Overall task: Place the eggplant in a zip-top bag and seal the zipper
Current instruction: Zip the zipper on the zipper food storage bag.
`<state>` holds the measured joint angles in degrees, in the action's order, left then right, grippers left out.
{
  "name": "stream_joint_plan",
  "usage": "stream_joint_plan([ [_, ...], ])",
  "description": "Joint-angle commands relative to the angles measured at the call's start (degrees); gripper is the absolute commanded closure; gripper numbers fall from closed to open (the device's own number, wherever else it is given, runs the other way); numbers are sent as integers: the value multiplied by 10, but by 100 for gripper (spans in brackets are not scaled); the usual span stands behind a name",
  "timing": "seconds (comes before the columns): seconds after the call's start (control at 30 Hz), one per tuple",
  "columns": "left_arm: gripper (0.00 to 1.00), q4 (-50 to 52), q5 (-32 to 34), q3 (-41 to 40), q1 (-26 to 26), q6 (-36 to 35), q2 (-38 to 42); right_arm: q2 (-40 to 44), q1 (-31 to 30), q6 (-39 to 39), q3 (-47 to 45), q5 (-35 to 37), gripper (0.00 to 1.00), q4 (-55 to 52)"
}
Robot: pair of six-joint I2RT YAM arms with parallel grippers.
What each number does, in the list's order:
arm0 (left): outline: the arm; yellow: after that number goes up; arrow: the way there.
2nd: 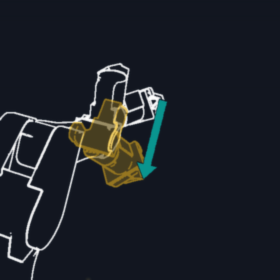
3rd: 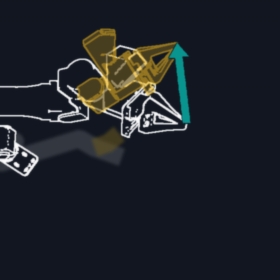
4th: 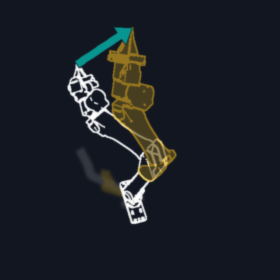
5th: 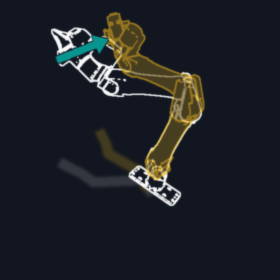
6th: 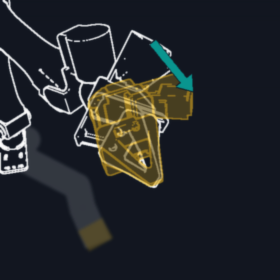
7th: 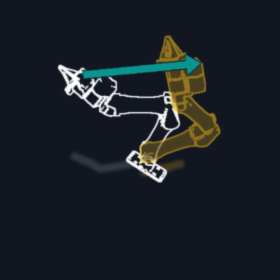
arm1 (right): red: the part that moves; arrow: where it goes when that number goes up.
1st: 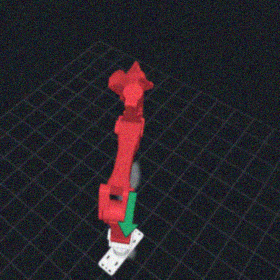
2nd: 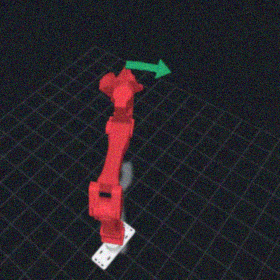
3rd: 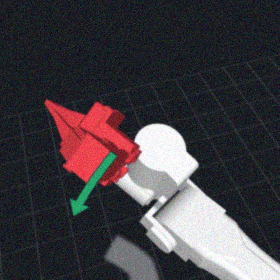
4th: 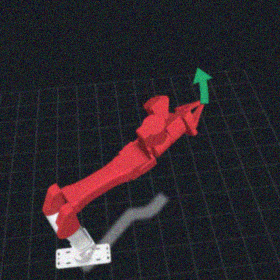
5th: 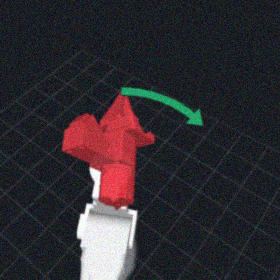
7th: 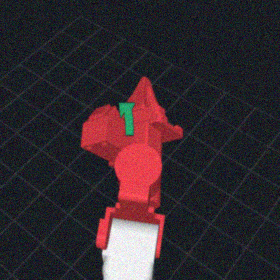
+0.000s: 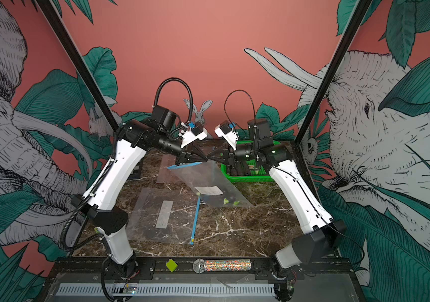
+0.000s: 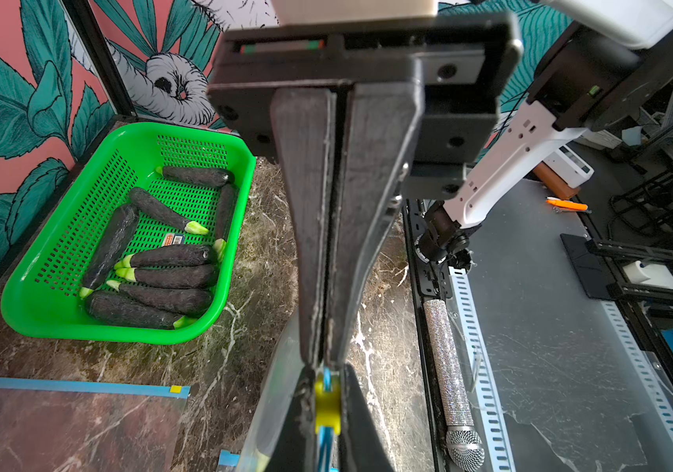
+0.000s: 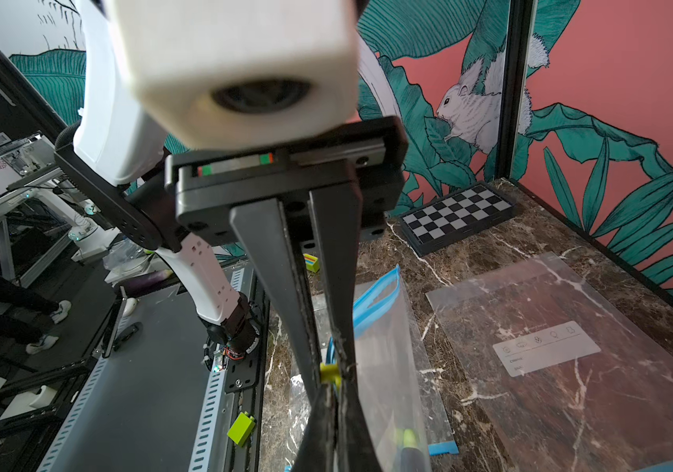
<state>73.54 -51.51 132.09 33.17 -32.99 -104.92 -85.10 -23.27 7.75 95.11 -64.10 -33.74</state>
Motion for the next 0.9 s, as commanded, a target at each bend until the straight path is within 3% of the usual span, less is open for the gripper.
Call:
stream_joint_plan([
  [0.0, 100, 20, -3, 15, -3, -13, 17, 13, -1, -3, -8, 5, 100, 24],
  [0.43, 100, 39, 34, 12, -6, -11, 14, 32, 13, -10, -5, -1, 100, 24],
  [0.87, 100, 39, 31, 8, -23, -9, 20, 55, 41, -10, -14, -1, 100, 19],
])
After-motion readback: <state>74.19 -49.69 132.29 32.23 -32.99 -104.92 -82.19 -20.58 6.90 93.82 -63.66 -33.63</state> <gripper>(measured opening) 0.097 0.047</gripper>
